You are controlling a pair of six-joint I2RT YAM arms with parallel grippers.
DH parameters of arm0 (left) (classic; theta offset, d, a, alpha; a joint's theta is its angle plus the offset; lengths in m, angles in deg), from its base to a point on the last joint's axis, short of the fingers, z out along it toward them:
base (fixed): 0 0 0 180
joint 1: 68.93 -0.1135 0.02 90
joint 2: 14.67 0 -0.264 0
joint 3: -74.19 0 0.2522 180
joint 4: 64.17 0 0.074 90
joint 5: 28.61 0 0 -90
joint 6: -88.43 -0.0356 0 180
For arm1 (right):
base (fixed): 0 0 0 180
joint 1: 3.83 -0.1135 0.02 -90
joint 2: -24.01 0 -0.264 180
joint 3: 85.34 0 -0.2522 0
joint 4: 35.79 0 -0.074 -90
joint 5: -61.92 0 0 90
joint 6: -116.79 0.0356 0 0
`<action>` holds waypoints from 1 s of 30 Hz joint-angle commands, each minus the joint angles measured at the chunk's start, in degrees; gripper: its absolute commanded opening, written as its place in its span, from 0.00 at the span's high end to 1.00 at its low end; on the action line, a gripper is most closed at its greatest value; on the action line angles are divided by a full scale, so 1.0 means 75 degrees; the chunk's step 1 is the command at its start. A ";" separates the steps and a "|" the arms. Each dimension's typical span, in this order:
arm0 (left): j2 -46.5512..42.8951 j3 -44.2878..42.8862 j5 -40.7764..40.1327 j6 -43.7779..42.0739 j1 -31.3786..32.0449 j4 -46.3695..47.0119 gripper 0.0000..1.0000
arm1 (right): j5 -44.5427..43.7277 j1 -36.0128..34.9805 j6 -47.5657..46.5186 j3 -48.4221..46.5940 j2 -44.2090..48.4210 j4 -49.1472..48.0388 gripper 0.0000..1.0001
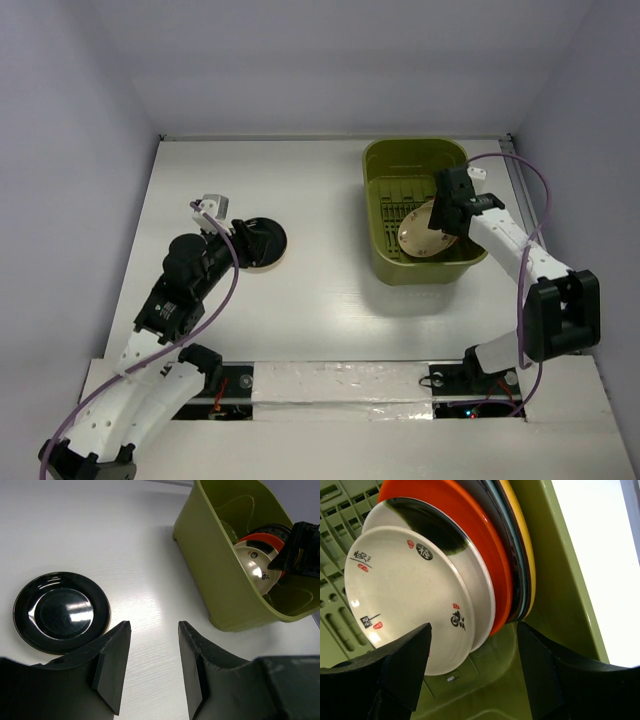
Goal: Unload the plates from the dish rack
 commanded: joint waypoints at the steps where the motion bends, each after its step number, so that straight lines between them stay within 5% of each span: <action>1: -0.0091 -0.0237 -0.0103 -0.0099 0.0063 0.0277 0.60 | -0.0190 0.0059 0.0104 -0.0412 -0.0200 -0.0200 0.27; 12: -0.0079 -0.0237 -0.0197 -0.0110 0.0063 0.0277 0.60 | 0.0150 0.0059 0.0046 -0.0366 -0.1267 -0.0866 0.18; 14: -0.0091 -0.0249 -0.0185 -0.0110 0.0063 0.0277 0.60 | 0.0151 0.0059 0.0104 -0.0284 -0.1151 -0.1008 0.26; 19: -0.0068 -0.0225 -0.0162 -0.0110 0.0063 0.0300 0.60 | 0.0057 0.0059 0.0221 -0.0027 -0.0378 -0.1453 0.73; 22: -0.0068 -0.0225 -0.0139 -0.0099 0.0063 0.0312 0.60 | 0.0185 0.0059 0.0280 0.0079 0.0091 -0.1676 0.90; 25: -0.0091 -0.0214 -0.0139 -0.0087 0.0063 0.0312 0.60 | 0.0302 0.0059 0.0304 0.0138 0.0384 -0.1922 1.00; 30: -0.0091 -0.0202 -0.0162 -0.0099 0.0063 0.0312 0.60 | 0.0455 0.0059 0.0186 0.0255 0.0701 -0.2250 1.00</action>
